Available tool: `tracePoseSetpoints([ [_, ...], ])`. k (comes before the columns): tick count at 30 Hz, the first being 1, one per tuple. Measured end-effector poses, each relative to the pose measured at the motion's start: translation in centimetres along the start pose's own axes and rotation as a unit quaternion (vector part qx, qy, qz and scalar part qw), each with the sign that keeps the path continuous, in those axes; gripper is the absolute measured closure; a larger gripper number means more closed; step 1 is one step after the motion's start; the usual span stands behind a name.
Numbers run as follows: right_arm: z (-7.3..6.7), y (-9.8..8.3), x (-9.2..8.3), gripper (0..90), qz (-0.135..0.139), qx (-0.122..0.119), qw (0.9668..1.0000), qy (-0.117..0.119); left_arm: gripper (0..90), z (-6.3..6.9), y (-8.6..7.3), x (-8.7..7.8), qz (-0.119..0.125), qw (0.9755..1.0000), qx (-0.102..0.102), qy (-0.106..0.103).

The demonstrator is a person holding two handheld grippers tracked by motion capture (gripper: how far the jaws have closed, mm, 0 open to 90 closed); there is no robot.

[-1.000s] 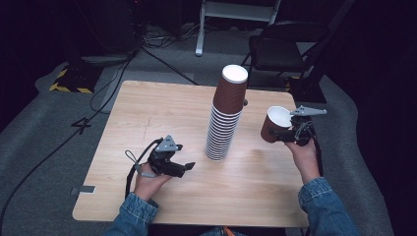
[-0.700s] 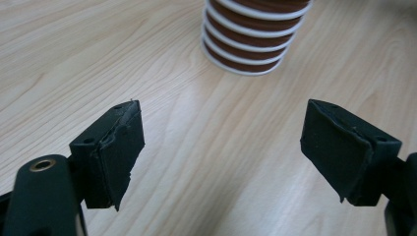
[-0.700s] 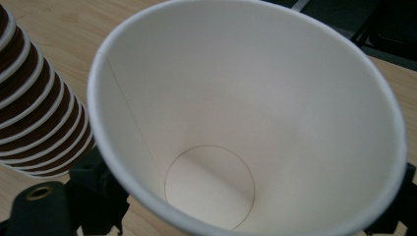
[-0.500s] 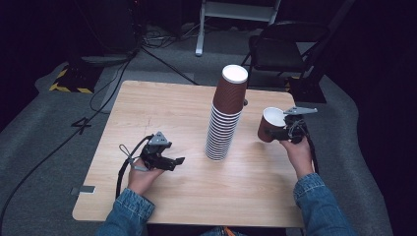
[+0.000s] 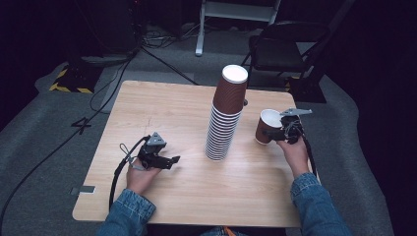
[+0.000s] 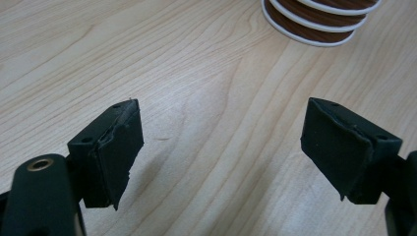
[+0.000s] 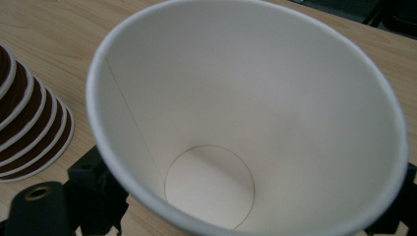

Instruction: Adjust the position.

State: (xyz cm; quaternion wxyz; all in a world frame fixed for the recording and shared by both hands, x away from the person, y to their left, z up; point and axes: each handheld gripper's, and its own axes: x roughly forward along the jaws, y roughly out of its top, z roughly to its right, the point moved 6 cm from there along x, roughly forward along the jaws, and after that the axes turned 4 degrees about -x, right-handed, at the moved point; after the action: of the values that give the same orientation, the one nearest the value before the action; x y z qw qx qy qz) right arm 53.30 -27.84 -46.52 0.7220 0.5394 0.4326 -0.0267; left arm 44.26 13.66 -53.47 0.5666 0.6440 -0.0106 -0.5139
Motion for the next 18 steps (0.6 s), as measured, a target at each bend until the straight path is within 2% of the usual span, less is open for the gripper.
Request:
tracePoseSetpoints([
  [5,-0.1,-0.4,0.6,12.9,-0.003,0.0,1.0,0.004,16.4,0.2,-0.2,0.4,-0.015,0.9998,0.012,0.01],
  [9,-0.1,-0.7,1.0,12.7,-0.008,-0.001,0.9999,0.011,16.4,0.6,-0.2,0.7,-0.024,0.9989,0.03,0.026],
  [14,-0.2,-0.8,1.4,12.5,-0.014,-0.007,0.9998,0.013,16.5,0.7,-0.3,0.8,-0.029,0.9986,0.035,0.029],
  [18,-0.2,-1.0,1.7,12.3,-0.015,-0.006,0.9997,0.016,16.5,0.8,-0.3,0.8,-0.028,0.9989,0.028,0.023],
])
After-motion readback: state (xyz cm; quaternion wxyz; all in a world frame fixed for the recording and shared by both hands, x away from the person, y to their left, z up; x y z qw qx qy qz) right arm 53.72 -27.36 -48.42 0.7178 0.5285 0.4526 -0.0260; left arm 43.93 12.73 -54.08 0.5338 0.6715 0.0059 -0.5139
